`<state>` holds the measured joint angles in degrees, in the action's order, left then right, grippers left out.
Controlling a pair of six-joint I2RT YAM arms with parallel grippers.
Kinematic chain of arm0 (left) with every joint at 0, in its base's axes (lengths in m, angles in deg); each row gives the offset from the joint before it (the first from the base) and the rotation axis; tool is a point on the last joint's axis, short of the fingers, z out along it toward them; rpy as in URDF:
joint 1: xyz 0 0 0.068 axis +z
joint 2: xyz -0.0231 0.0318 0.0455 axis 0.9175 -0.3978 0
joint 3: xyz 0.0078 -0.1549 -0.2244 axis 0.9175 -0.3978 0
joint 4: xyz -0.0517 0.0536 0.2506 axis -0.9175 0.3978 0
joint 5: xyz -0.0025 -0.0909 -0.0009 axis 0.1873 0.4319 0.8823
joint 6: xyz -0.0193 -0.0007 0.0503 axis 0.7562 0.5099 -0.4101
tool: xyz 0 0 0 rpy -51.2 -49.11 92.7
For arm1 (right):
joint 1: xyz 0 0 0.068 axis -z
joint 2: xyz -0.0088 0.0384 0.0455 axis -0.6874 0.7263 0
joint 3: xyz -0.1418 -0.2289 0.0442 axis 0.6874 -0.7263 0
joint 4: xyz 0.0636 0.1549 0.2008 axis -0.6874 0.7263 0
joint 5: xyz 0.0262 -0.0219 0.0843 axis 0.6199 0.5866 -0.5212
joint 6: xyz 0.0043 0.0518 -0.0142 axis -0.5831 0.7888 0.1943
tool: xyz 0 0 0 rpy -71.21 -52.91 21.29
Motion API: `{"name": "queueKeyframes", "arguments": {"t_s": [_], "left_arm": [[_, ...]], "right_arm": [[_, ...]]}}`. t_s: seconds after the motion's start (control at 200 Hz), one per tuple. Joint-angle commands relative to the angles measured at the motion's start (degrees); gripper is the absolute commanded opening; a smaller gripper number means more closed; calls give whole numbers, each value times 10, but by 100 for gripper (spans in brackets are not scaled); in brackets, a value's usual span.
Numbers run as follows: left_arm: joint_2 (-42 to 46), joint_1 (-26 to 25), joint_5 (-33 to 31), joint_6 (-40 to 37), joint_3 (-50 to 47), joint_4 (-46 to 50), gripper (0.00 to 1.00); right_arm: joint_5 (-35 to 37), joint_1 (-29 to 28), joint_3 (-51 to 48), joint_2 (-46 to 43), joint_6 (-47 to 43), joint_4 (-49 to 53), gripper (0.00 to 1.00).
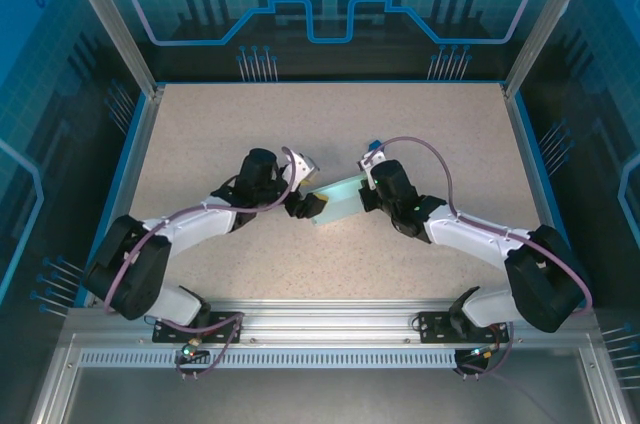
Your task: Fold the paper box
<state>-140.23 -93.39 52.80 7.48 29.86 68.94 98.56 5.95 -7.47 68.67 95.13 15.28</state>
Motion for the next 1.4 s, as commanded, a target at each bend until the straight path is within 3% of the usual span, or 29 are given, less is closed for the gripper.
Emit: {"name": "queueKeyframes", "arguments": {"t_s": [0.0, 0.16, 0.34, 0.575, 0.88, 1.206, 1.396], "left_arm": [[55, 2, -39, 72, -10, 42, 80], [114, -30, -131, 105, -13, 132, 79], [120, -45, -187, 111, 11, 233, 65], [96, -47, -182, 97, 36, 245, 43], [56, -47, -164, 86, 63, 234, 39], [34, -48, -166, 78, 79, 238, 21], [34, -76, -194, 127, 100, 256, 13]], "right_arm": [[20, -9, -7, -8, 10, 38, 0], [24, -11, -1, -14, 15, 45, 0], [26, -12, 7, -11, 13, 50, 0], [23, -13, 8, -3, 13, 46, 0], [24, -14, 12, -1, 11, 47, 0], [24, -14, 9, -1, 12, 48, 0], [25, -17, 8, 1, 32, 52, 0]]}}
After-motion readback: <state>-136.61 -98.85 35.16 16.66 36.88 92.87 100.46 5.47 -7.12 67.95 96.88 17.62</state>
